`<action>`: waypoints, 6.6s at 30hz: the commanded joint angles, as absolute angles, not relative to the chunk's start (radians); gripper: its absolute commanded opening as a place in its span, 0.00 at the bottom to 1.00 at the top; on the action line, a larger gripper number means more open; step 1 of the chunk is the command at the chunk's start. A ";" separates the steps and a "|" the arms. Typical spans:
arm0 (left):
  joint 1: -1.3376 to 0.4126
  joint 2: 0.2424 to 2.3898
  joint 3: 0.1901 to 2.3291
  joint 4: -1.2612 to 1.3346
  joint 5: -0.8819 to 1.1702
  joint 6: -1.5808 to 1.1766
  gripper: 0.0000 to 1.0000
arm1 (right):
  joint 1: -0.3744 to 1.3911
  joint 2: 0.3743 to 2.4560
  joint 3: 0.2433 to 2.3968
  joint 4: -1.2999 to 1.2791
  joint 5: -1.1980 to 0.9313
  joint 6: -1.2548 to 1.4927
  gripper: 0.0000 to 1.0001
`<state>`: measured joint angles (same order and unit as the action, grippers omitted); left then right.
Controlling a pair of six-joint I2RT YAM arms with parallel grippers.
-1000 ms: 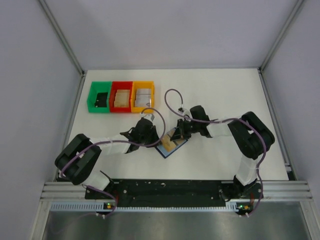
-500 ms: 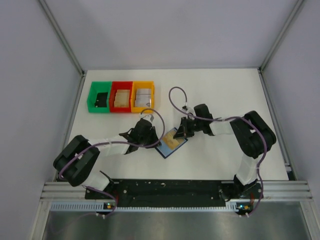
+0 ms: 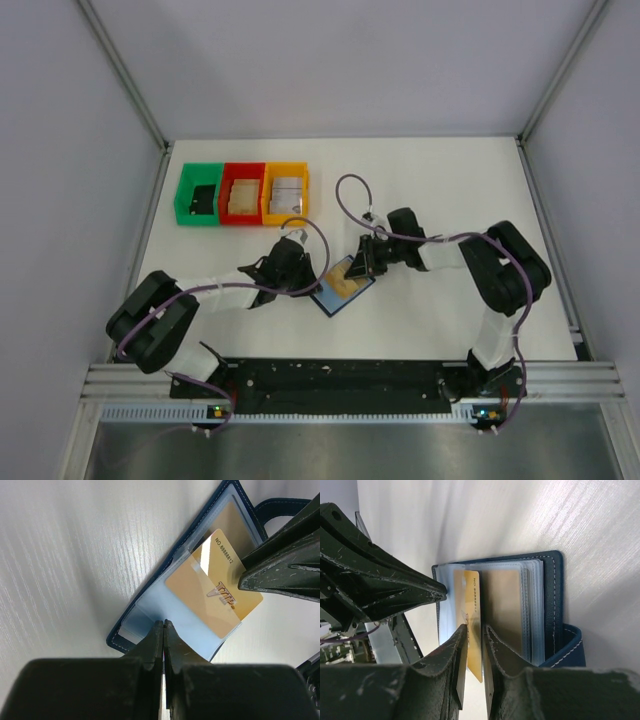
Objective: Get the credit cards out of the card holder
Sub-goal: Remove the credit card from the card holder, then place the credit card in the storage box, then remove the credit card from the card holder.
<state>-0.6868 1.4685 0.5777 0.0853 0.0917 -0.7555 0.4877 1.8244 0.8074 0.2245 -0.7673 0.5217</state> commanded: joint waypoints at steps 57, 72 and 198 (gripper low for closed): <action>-0.594 1.134 0.899 -0.087 0.764 0.035 0.75 | 0.564 1.241 0.934 -0.261 -0.793 0.032 0.00; -0.595 1.287 0.956 -0.091 0.969 0.025 0.46 | 0.594 1.192 0.931 -0.255 -0.877 0.006 0.00; -0.023 1.552 1.143 -0.097 0.155 -0.399 0.28 | 0.563 1.045 0.666 -0.120 -0.278 0.295 0.89</action>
